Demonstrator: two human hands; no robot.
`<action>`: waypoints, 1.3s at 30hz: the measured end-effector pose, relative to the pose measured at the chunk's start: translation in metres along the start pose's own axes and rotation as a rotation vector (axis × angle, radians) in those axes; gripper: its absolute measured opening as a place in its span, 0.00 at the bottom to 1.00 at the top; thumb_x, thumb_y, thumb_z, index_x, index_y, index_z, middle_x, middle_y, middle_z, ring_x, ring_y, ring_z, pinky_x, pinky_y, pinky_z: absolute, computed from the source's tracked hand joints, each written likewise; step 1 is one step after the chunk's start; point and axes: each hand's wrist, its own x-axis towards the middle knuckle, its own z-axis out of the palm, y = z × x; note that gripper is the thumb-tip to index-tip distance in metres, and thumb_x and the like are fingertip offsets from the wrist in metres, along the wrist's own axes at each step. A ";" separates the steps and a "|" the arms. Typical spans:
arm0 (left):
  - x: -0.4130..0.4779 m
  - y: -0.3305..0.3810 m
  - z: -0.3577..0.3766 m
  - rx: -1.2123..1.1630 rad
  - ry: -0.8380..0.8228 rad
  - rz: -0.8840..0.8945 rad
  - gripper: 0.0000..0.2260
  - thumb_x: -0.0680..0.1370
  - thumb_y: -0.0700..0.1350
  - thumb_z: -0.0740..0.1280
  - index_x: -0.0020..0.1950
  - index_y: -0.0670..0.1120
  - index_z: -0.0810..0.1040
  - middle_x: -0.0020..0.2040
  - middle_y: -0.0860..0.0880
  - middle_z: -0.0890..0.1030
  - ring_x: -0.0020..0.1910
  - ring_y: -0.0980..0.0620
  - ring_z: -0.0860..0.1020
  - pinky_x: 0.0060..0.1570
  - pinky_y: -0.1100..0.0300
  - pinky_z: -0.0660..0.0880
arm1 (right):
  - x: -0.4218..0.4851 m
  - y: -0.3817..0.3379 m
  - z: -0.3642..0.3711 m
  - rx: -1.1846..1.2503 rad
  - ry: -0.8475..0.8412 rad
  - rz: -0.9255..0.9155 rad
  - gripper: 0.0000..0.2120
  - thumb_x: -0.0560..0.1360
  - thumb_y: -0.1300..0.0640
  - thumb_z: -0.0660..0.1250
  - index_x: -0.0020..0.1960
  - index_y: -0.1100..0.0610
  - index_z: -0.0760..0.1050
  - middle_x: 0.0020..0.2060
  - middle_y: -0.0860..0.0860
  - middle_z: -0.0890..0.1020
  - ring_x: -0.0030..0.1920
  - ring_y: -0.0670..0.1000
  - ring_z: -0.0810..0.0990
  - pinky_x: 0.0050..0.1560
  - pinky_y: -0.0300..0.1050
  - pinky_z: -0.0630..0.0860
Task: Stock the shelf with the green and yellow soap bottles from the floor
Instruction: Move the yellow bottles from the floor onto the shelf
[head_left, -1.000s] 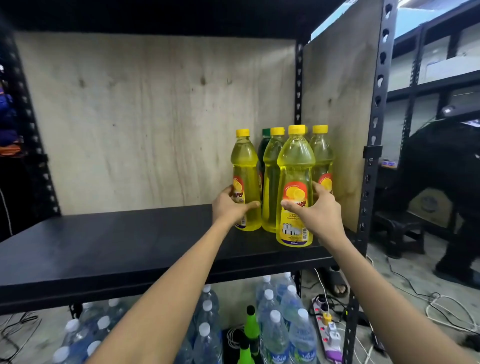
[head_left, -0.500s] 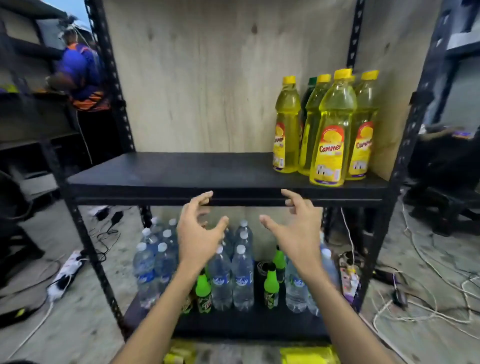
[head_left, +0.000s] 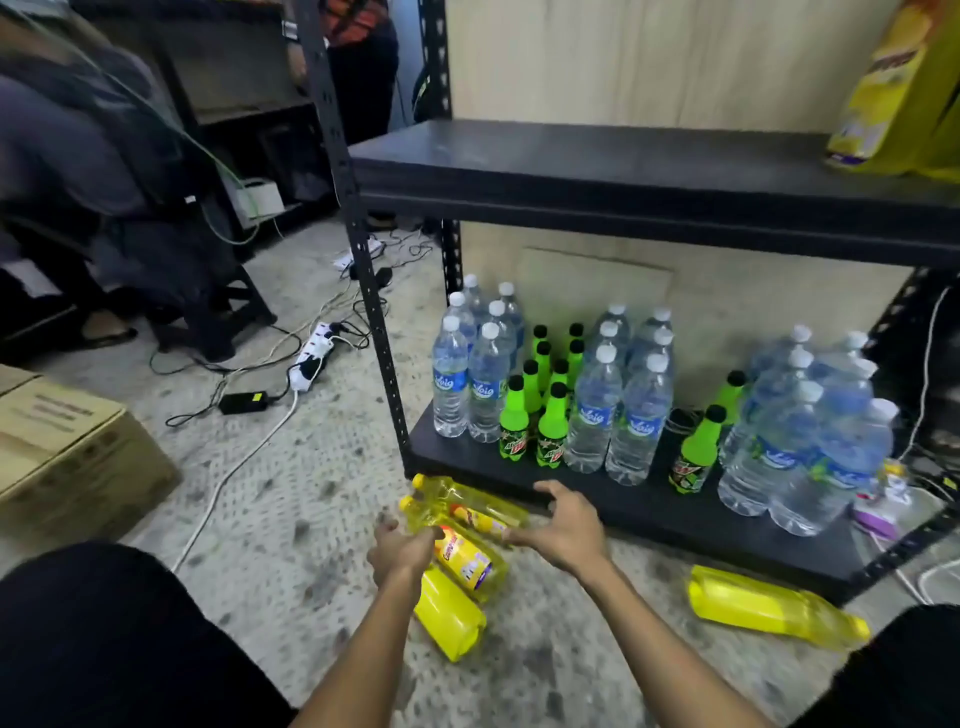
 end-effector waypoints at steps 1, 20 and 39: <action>0.010 -0.012 0.001 0.003 -0.017 -0.043 0.37 0.65 0.48 0.79 0.71 0.45 0.68 0.67 0.37 0.72 0.66 0.38 0.72 0.63 0.47 0.72 | 0.007 0.002 0.014 -0.029 -0.017 0.008 0.44 0.57 0.38 0.81 0.69 0.48 0.72 0.62 0.53 0.79 0.62 0.53 0.78 0.58 0.45 0.75; 0.123 -0.123 0.075 0.019 0.015 -0.409 0.42 0.67 0.52 0.80 0.75 0.42 0.65 0.68 0.37 0.74 0.68 0.37 0.72 0.63 0.48 0.71 | 0.169 0.035 0.227 -0.387 -0.330 0.103 0.44 0.66 0.47 0.77 0.77 0.52 0.60 0.67 0.57 0.73 0.68 0.59 0.72 0.62 0.49 0.74; 0.128 -0.120 0.068 0.166 -0.067 -0.379 0.33 0.61 0.52 0.82 0.62 0.44 0.77 0.56 0.44 0.82 0.58 0.42 0.80 0.52 0.52 0.77 | 0.158 0.066 0.229 -0.347 -0.245 0.203 0.45 0.63 0.53 0.80 0.75 0.48 0.64 0.63 0.54 0.80 0.63 0.58 0.79 0.56 0.49 0.78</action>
